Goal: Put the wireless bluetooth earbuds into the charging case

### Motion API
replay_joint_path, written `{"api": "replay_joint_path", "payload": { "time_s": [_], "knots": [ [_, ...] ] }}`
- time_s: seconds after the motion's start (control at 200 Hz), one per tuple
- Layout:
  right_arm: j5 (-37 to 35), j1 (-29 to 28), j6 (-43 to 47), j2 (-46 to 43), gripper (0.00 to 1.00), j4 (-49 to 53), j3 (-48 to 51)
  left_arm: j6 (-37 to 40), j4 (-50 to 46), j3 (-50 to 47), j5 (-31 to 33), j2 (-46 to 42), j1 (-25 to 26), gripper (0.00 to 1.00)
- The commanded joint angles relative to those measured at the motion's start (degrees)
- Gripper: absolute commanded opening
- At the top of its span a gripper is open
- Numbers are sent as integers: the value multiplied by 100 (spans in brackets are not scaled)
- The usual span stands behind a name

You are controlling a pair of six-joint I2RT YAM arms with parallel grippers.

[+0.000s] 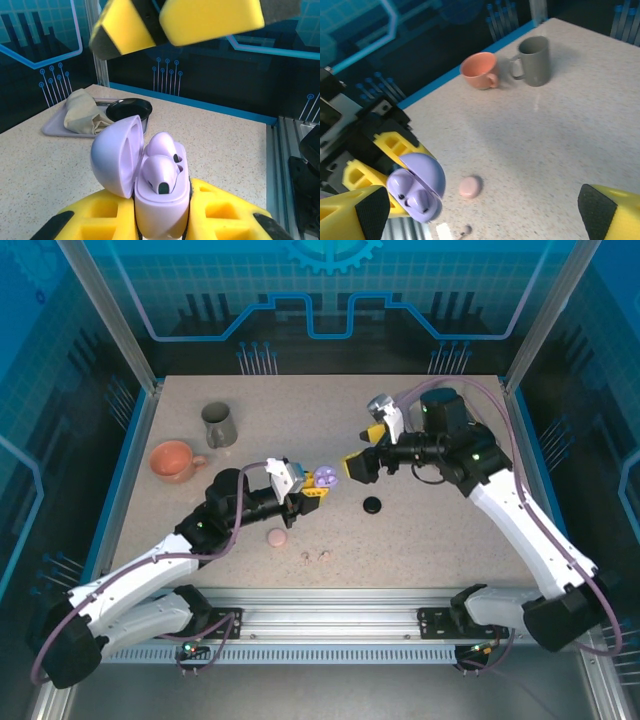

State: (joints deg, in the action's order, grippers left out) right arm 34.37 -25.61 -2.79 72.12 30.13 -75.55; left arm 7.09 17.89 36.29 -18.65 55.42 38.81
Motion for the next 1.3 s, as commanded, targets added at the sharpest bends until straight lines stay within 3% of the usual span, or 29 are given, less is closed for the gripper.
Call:
{"api": "replay_joint_path", "payload": {
  "time_s": [0.0, 0.11, 0.385, 0.605, 1.106, 1.296],
  "knots": [
    [1313, 91, 197, 393, 100, 316, -346, 244, 1, 277, -50, -79, 39, 0],
    [1858, 51, 133, 653, 100, 339, -392, 279, -10, 319, -68, -57, 33, 0],
    [2029, -326, 378, 844, 99, 722, -364, 283, 20, 382, -90, 26, 38, 0],
    [2312, -366, 318, 764, 91, 615, -342, 258, 12, 393, -82, 109, 39, 0],
    [2353, -379, 485, 632, 75, 849, -473, 213, 4, 385, 2, 267, 39, 0],
    [2201, -375, 607, 536, 74, 870, -458, 222, 6, 392, 2, 320, 36, 0]
  ]
}}
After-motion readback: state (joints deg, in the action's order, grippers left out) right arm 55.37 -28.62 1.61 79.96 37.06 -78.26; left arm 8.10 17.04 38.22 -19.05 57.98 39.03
